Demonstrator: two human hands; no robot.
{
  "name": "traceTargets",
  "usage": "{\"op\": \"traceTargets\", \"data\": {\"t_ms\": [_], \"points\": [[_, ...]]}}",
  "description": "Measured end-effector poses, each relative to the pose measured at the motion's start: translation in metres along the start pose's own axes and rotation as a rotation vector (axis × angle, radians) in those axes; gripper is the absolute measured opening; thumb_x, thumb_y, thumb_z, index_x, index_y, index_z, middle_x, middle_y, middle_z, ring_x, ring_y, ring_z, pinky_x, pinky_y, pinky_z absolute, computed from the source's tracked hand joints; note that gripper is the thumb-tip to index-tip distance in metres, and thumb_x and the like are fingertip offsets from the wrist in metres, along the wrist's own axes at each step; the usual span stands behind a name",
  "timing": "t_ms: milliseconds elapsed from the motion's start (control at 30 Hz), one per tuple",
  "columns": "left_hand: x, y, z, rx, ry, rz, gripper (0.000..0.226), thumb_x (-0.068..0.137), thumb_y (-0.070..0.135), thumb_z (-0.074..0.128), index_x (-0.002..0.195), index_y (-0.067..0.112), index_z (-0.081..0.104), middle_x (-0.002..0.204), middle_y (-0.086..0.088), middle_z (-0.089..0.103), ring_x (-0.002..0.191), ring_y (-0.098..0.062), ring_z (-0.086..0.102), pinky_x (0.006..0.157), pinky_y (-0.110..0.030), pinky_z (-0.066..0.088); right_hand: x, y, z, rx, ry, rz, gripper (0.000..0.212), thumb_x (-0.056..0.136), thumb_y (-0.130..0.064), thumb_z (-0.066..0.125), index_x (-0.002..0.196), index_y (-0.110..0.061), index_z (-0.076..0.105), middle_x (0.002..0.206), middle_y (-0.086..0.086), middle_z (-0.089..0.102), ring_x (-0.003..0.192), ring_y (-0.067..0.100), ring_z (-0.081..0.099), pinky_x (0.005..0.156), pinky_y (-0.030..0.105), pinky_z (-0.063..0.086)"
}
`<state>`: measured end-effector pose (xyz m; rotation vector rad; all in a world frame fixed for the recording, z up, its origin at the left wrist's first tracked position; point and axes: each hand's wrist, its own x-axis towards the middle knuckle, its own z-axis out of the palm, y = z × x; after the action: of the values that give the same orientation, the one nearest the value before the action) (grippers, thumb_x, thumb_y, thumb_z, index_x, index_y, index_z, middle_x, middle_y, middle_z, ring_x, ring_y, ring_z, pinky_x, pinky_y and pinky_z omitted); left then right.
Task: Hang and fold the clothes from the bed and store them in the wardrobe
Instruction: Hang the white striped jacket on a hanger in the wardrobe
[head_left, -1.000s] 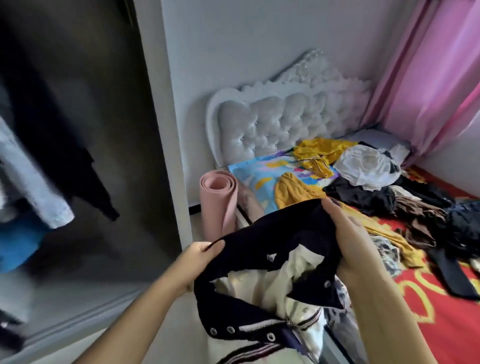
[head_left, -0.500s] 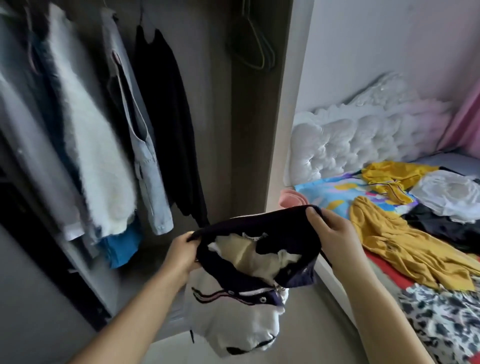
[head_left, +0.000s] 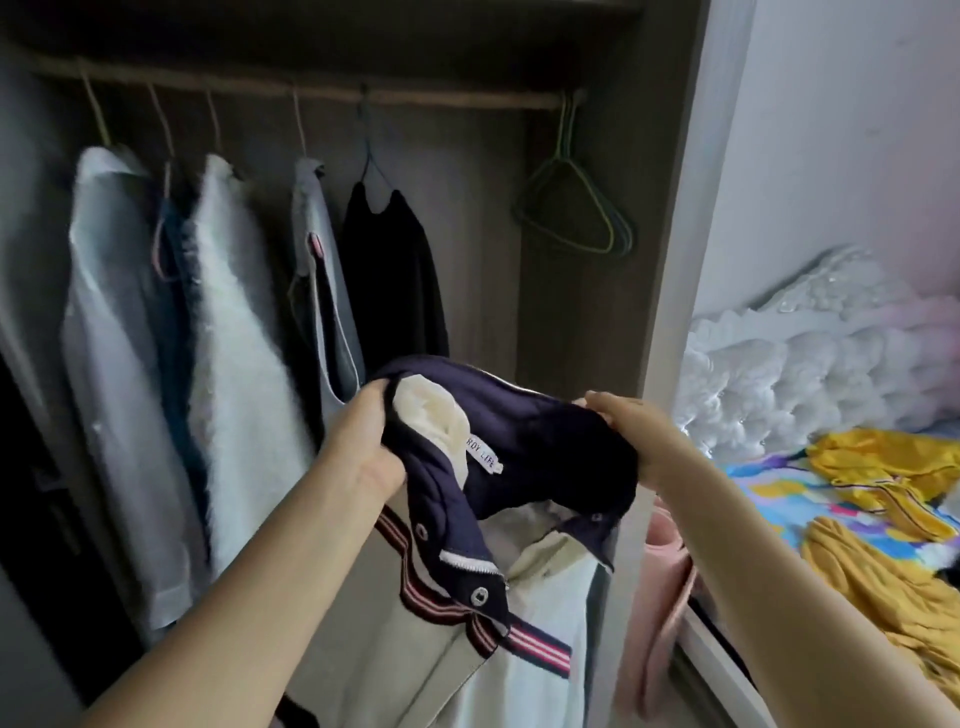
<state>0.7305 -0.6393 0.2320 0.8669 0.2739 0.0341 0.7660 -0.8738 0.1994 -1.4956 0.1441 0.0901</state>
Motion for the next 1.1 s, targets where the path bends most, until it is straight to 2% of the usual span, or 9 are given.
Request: {"op": "traceTargets", "data": {"t_ms": [100, 200, 267, 333, 467, 667, 900, 1000, 1100], "points": [[0.019, 0.009, 0.022, 0.008, -0.115, -0.061, 0.022, 0.094, 0.011, 0.05, 0.076, 0.005, 0.062, 0.062, -0.005, 0.065, 0.054, -0.015, 0.065, 0.059, -0.023, 0.054, 0.051, -0.042, 0.024, -0.253, -0.046, -0.139, 0.02, 0.094, -0.016, 0.056, 0.079, -0.017, 0.069, 0.058, -0.005, 0.052, 0.044, 0.006, 0.045, 0.046, 0.015, 0.041], [0.05, 0.005, 0.044, 0.113, -0.235, -0.137, 0.029, 0.091, 0.01, 0.049, 0.07, 0.002, 0.067, 0.062, -0.01, 0.066, 0.051, -0.019, 0.066, 0.051, -0.023, 0.056, 0.11, -0.102, 0.039, -0.431, 0.053, -0.387, 0.016, 0.096, -0.014, 0.05, 0.088, -0.016, 0.064, 0.071, -0.002, 0.057, 0.055, 0.007, 0.053, 0.046, 0.015, 0.044], [0.073, 0.003, 0.06, 0.17, -0.297, -0.167, 0.042, 0.091, 0.011, 0.048, 0.055, 0.002, 0.068, 0.056, -0.01, 0.065, 0.046, -0.019, 0.065, 0.045, -0.023, 0.054, 0.151, -0.15, 0.042, -0.639, 0.264, -0.619, 0.017, 0.095, -0.016, 0.05, 0.105, -0.011, 0.063, 0.092, 0.008, 0.06, 0.081, 0.02, 0.059, 0.063, 0.025, 0.048], [0.094, -0.001, 0.076, 0.208, -0.331, -0.192, 0.042, 0.09, 0.011, 0.048, 0.053, 0.003, 0.067, 0.055, -0.01, 0.064, 0.047, -0.019, 0.064, 0.046, -0.022, 0.053, 0.188, -0.192, 0.039, -0.934, 0.529, -0.748, 0.033, 0.095, -0.019, 0.052, 0.126, -0.011, 0.053, 0.124, 0.015, 0.053, 0.115, 0.032, 0.051, 0.088, 0.037, 0.046], [0.132, -0.01, 0.088, 0.232, -0.318, -0.226, 0.041, 0.089, 0.009, 0.047, 0.052, 0.005, 0.066, 0.055, -0.009, 0.063, 0.047, -0.019, 0.063, 0.047, -0.022, 0.052, 0.24, -0.234, 0.024, -1.417, 0.711, -0.674, 0.054, 0.091, -0.01, 0.056, 0.141, -0.01, 0.037, 0.146, 0.021, 0.035, 0.135, 0.04, 0.033, 0.103, 0.052, 0.036], [0.17, -0.015, 0.087, 0.267, -0.283, -0.217, 0.039, 0.094, 0.013, 0.044, 0.06, 0.007, 0.062, 0.056, -0.008, 0.062, 0.051, -0.02, 0.061, 0.059, -0.028, 0.049, 0.269, -0.248, 0.011, -1.671, 0.762, -0.588, 0.029, 0.096, -0.004, 0.045, 0.119, -0.001, 0.063, 0.124, 0.02, 0.062, 0.116, 0.036, 0.059, 0.087, 0.042, 0.048], [0.204, -0.001, 0.09, 0.306, -0.245, -0.185, 0.027, 0.093, 0.013, 0.047, 0.075, 0.003, 0.065, 0.069, -0.012, 0.066, 0.069, -0.025, 0.063, 0.073, -0.034, 0.051, 0.267, -0.242, 0.019, -1.201, 0.767, -0.722, 0.03, 0.101, -0.011, 0.03, 0.125, -0.002, 0.045, 0.114, 0.028, 0.061, 0.106, 0.044, 0.06, 0.084, 0.047, 0.046], [0.216, 0.009, 0.079, 0.312, -0.226, -0.177, 0.031, 0.092, 0.016, 0.05, 0.069, 0.003, 0.065, 0.059, -0.011, 0.067, 0.056, -0.023, 0.065, 0.064, -0.033, 0.05, 0.262, -0.189, 0.027, -1.004, 0.77, -0.822, 0.027, 0.102, -0.02, 0.036, 0.119, -0.001, 0.044, 0.1, 0.028, 0.064, 0.092, 0.044, 0.062, 0.075, 0.046, 0.046], [0.226, 0.015, 0.068, 0.312, -0.194, -0.179, 0.031, 0.093, 0.017, 0.049, 0.069, 0.004, 0.064, 0.056, -0.01, 0.066, 0.056, -0.023, 0.064, 0.063, -0.033, 0.049, 0.251, -0.111, 0.035, -0.618, 0.633, -0.92, 0.018, 0.101, -0.015, 0.043, 0.111, -0.001, 0.048, 0.082, 0.015, 0.059, 0.074, 0.034, 0.059, 0.067, 0.038, 0.042]]}}
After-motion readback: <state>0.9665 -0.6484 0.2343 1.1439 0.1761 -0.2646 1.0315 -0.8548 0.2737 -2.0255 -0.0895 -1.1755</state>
